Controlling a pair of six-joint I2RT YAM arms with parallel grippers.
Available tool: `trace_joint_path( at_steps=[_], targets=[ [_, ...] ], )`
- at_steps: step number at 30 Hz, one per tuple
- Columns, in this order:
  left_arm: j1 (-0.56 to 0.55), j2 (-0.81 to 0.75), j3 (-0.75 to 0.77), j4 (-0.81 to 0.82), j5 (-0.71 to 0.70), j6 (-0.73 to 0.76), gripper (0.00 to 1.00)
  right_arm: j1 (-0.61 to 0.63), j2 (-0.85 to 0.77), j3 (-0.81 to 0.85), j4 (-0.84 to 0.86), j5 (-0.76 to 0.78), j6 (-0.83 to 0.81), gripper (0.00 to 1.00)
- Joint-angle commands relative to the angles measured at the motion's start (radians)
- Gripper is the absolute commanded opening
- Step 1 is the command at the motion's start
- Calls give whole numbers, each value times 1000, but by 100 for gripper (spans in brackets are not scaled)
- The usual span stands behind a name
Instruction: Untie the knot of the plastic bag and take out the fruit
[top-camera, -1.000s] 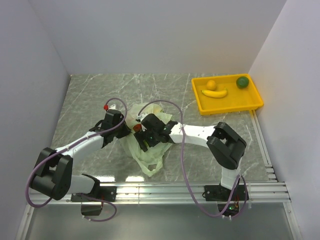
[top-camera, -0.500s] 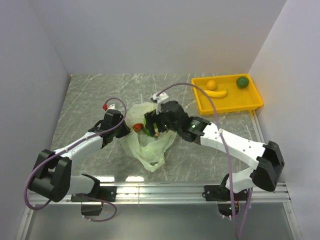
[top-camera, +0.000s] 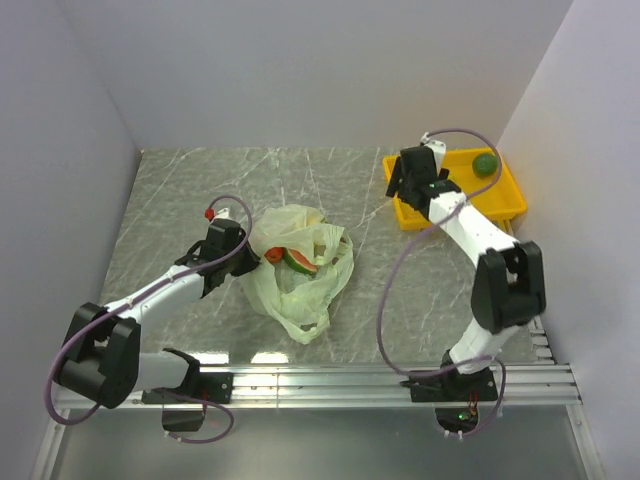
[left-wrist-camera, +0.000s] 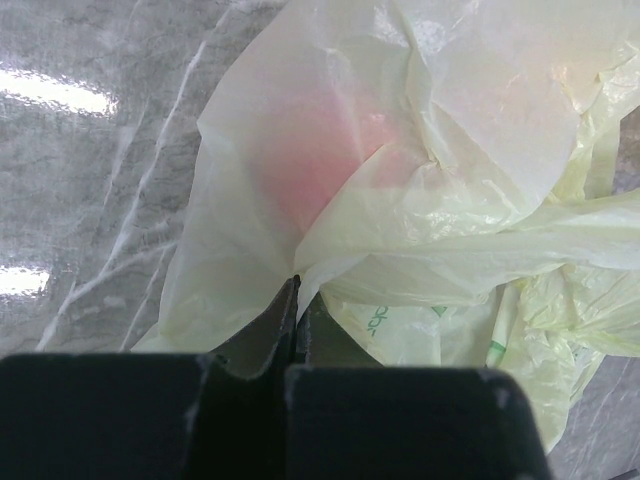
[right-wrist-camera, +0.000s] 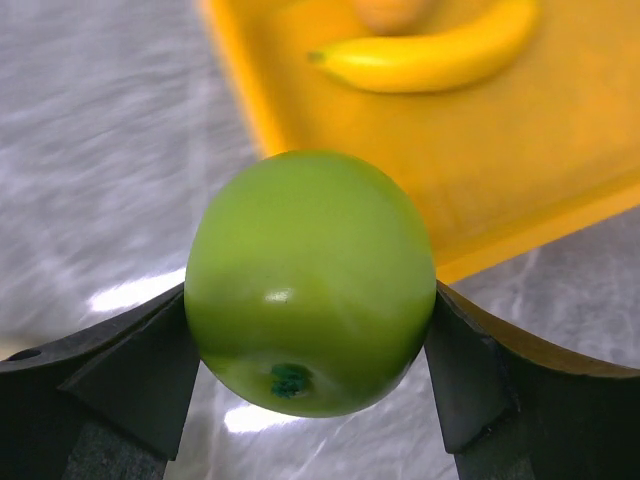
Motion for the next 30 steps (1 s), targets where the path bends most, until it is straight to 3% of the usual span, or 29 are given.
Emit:
trace_joint_path(
  at_steps=[1, 3, 4, 7, 10, 17, 24, 30],
  targets=[
    [-2, -34, 32, 11, 19, 20, 1, -91, 123, 130, -26, 31, 61, 52],
    [-2, -38, 30, 11, 15, 16, 1, -121, 213, 214, -55, 24, 61, 67],
    [-2, -43, 27, 16, 18, 15, 1, -130, 237, 236, -59, 24, 58, 82],
    [-2, -52, 19, 18, 18, 13, 1, -149, 291, 299, -69, 13, 47, 96],
    [-2, -57, 21, 13, 10, 15, 1, -150, 289, 325, -79, -5, 41, 100],
    [-2, -52, 24, 7, -42, 13, 1, -63, 130, 221, -50, -70, -28, 99],
    [0, -38, 4, 8, -122, -37, 0, 261, -70, 119, 26, -297, -225, 80],
    [1, -12, -8, 28, -107, -71, 1, 506, -44, 107, 66, -498, -207, 62]
  ],
)
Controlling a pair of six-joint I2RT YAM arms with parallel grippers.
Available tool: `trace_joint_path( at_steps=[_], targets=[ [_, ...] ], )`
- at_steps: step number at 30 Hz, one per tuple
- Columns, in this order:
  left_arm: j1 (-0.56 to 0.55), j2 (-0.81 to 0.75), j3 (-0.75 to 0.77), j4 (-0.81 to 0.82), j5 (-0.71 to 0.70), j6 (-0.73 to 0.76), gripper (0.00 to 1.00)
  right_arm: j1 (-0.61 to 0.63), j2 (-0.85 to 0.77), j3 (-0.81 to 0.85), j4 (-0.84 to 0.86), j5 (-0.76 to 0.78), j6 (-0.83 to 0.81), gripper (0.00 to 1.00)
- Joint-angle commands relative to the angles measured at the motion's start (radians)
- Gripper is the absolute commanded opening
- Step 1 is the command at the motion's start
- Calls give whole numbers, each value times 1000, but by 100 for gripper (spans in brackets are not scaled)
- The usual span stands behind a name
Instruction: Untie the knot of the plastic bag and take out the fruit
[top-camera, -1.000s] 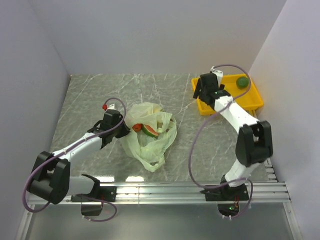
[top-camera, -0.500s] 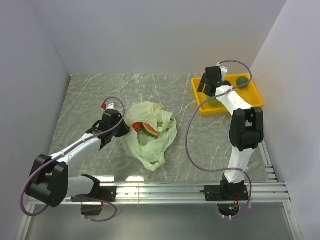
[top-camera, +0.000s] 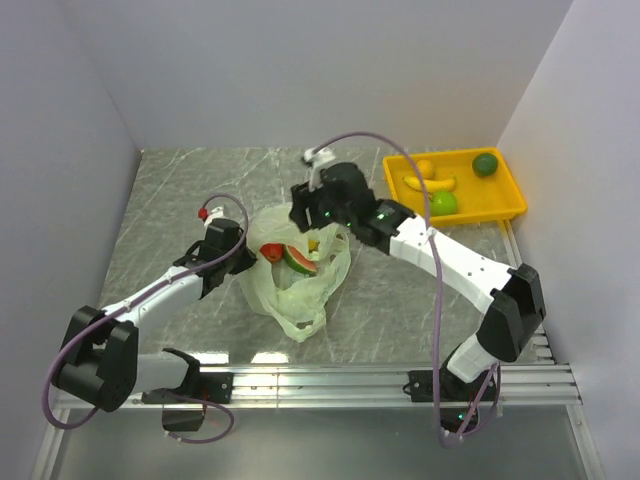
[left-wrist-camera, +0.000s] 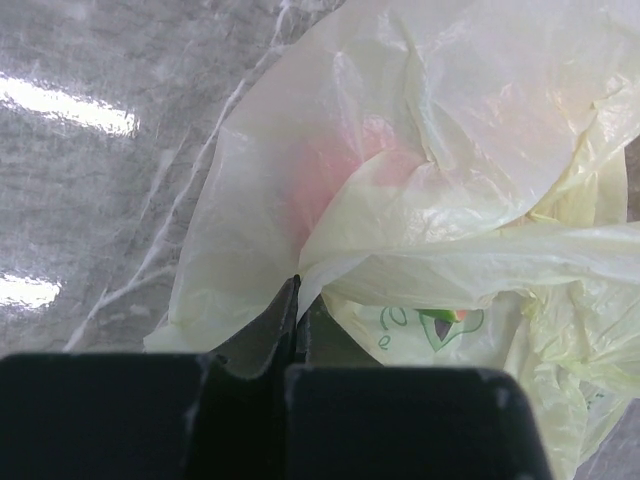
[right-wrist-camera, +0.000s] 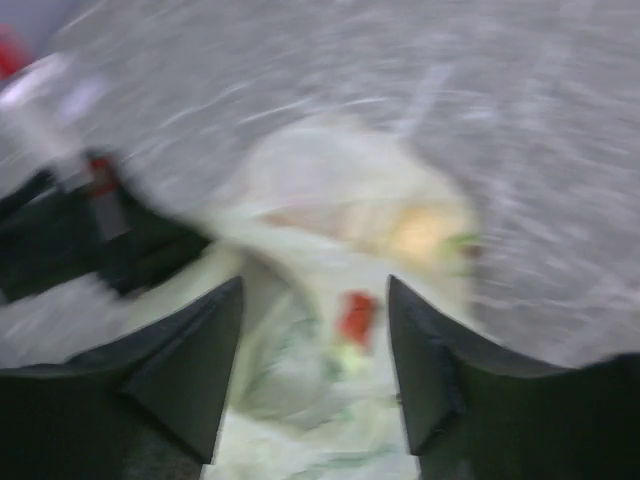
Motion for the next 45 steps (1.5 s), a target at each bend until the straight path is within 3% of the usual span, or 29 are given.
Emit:
trace_joint_path(
  at_steps=[1, 9, 15, 17, 20, 21, 24, 32, 36, 45],
  targets=[
    [1, 10, -8, 28, -18, -33, 1, 65, 39, -21, 33, -140, -6, 60],
    [5, 11, -8, -7, -59, -62, 1, 146, 263, 50, 94, -146, 112, 41],
    [15, 30, -22, 5, -32, -90, 1, 146, 390, 143, 84, -79, 154, 40],
    [15, 34, -22, 13, -21, -90, 1, 146, 405, 143, 108, -11, 186, 41],
    [15, 44, -20, 22, -1, -85, 1, 146, 427, 145, 130, 78, 220, 52],
    [15, 48, -17, 22, 4, -85, 1, 146, 430, 143, 137, 101, 227, 61],
    [15, 56, -9, 16, 7, -82, 1, 145, 442, 127, 176, 146, 234, 75],
    [25, 62, 29, -3, -42, -64, 4, 146, 500, 139, 246, 113, 192, 77],
    [45, 57, 38, 8, -47, -59, 11, 143, 528, 157, 257, 89, 188, 77],
    [82, 183, 64, 29, -16, -45, 12, 142, 654, 283, 171, 74, 183, 78]
  ],
)
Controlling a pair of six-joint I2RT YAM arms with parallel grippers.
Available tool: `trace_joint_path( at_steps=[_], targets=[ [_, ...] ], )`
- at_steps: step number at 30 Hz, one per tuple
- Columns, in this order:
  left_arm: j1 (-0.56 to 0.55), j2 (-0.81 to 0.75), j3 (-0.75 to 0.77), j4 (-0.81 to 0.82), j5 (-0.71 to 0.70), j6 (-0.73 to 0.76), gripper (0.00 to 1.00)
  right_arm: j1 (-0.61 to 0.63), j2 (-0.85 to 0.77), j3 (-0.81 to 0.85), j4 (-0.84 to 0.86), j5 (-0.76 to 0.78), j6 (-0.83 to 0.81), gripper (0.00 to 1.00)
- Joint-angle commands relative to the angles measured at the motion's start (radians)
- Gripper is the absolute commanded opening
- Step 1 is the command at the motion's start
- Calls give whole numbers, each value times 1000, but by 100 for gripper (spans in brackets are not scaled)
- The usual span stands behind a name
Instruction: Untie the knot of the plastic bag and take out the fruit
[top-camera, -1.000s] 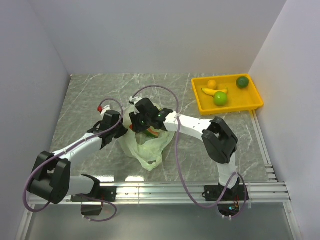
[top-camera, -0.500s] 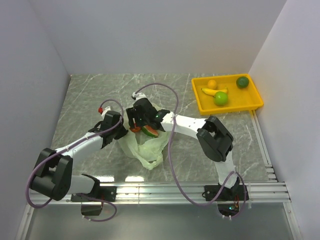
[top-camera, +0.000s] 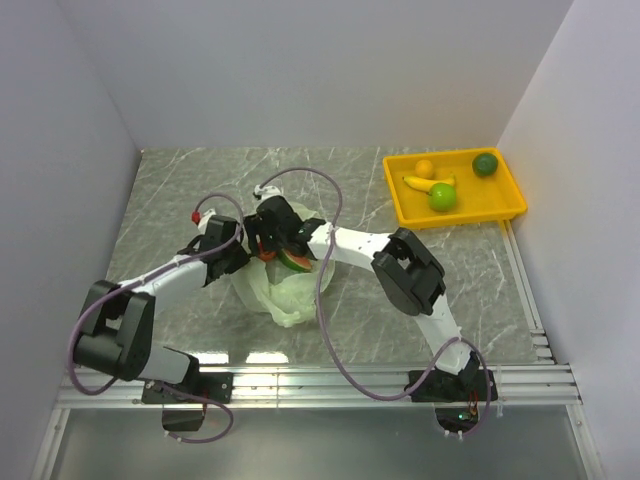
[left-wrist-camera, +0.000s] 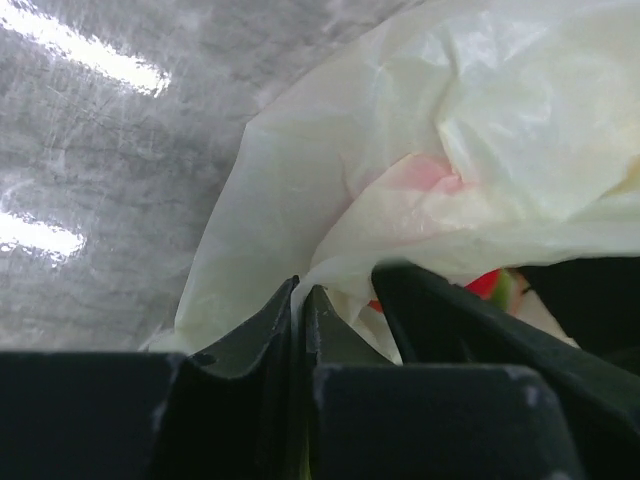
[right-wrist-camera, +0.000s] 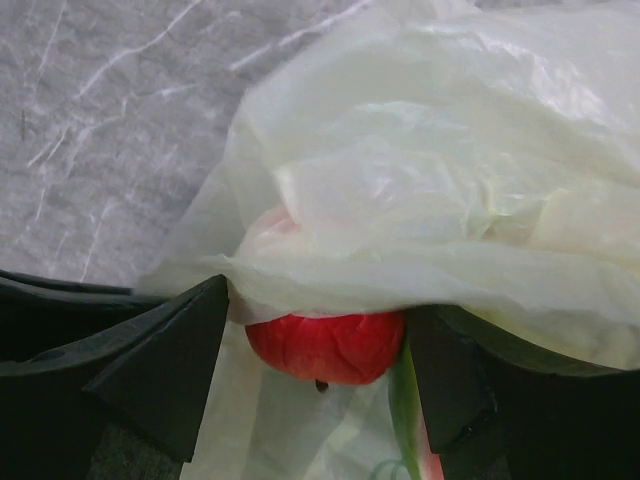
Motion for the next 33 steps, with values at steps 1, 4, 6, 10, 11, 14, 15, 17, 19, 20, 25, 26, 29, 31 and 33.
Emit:
trace_joint_path(
  at_steps=[1, 4, 6, 10, 11, 14, 15, 17, 19, 20, 25, 26, 29, 31, 33],
  targets=[
    [4, 50, 33, 34, 21, 17, 12, -3, 56, 89, -34, -13, -12, 79],
    [5, 95, 34, 52, 40, 9, 12, -3, 84, 109, -55, -41, -11, 82],
    [5, 113, 34, 60, 55, 11, 11, -3, 91, 114, -63, -41, -8, 82],
    [5, 100, 22, 66, 64, 4, 10, -3, 64, 91, -69, -35, -20, 73],
    [5, 86, 20, 63, 58, 6, 10, -4, 50, 77, -69, -33, -23, 71],
    [5, 72, 22, 49, 41, 9, 9, -4, -25, -5, -51, -56, -43, 71],
    [5, 69, 20, 46, 41, 9, 9, -7, -45, -30, -44, -64, -46, 73],
    [5, 74, 16, 44, 44, 1, 8, -13, -100, -98, -28, -86, -55, 80],
    [5, 75, 5, 51, 60, -8, 8, -10, -140, -139, -28, -116, -66, 85],
    [5, 72, -1, 55, 63, -11, 8, -10, -152, -153, -25, -124, -69, 88],
    [5, 44, -24, 67, 83, -5, 8, -10, -192, -204, -18, -129, -92, 91],
    [5, 37, -24, 70, 84, -2, 8, -10, -191, -204, -21, -126, -95, 91],
    [5, 21, -30, 71, 92, 6, 8, -10, -171, -194, -26, -121, -95, 88],
    [5, 12, -35, 69, 95, 6, 8, -10, -150, -178, -18, -124, -89, 87],
    [5, 12, -40, 69, 98, 6, 9, -12, -133, -150, -20, -118, -86, 87]
  ],
)
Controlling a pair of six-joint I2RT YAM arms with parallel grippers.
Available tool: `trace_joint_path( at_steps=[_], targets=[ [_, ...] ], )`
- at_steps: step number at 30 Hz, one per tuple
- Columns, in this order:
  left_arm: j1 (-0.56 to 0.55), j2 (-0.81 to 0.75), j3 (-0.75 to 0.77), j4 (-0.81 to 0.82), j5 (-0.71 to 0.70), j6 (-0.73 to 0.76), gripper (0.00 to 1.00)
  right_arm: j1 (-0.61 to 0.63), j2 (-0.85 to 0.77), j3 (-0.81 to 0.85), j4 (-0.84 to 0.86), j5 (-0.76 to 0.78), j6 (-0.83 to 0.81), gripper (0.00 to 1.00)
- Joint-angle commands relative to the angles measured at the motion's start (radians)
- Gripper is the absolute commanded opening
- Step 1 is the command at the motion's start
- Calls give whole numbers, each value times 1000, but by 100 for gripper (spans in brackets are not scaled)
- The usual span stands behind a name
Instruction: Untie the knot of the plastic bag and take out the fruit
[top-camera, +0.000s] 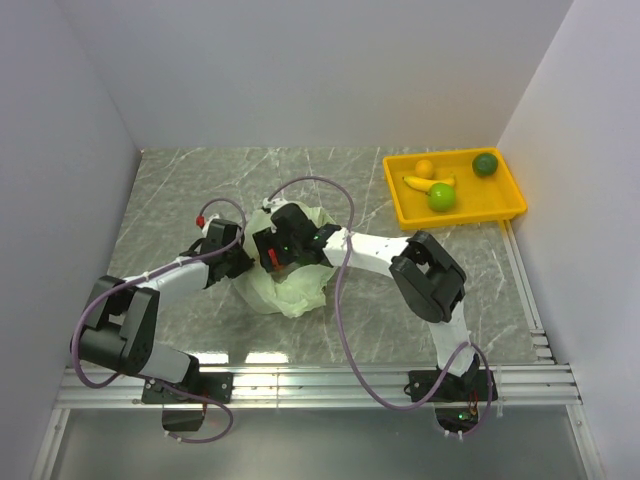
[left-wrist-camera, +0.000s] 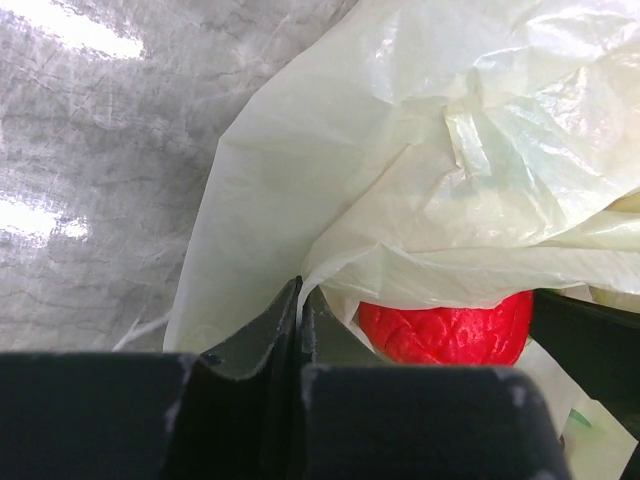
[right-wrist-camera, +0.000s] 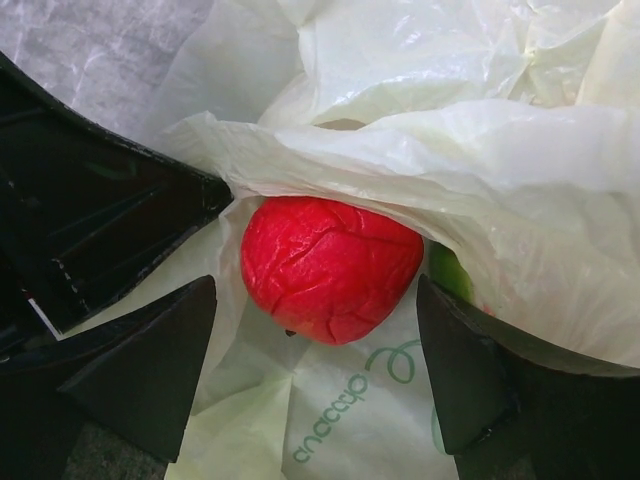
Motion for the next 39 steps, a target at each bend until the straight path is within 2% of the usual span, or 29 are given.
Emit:
trace_joint_path(
  at_steps=[1, 7, 17, 18, 19, 20, 22, 28, 35, 39],
  targets=[
    [1, -26, -11, 23, 20, 8, 9, -4, 28, 54, 14, 8, -4, 86],
    [2, -20, -14, 26, 29, 6, 9, -4, 62, 84, 16, 49, 8, 76],
    [2, -8, -11, 29, 40, 6, 9, -4, 91, 88, 8, 62, 25, 78],
    [1, -8, -11, 28, 40, 8, 9, -4, 89, 90, 3, 51, 19, 76],
    [2, -8, -8, 26, 37, 8, 9, -5, 82, 85, 3, 51, 19, 52],
    [1, -12, -6, 23, 37, 9, 9, -4, 71, 76, 12, 53, 19, 40],
    [1, -19, -2, 16, 32, 12, 9, -4, 24, 42, 34, 57, 19, 25],
    [2, -37, 9, 0, 12, 22, 9, -4, -121, 7, 29, 48, -6, 13],
    [2, -54, 23, -21, -8, 34, 9, -4, -302, -27, -27, 8, -50, 8],
    [1, -72, 30, -34, -12, 45, 9, -50, -463, -83, -46, 82, -90, 8]
  ],
)
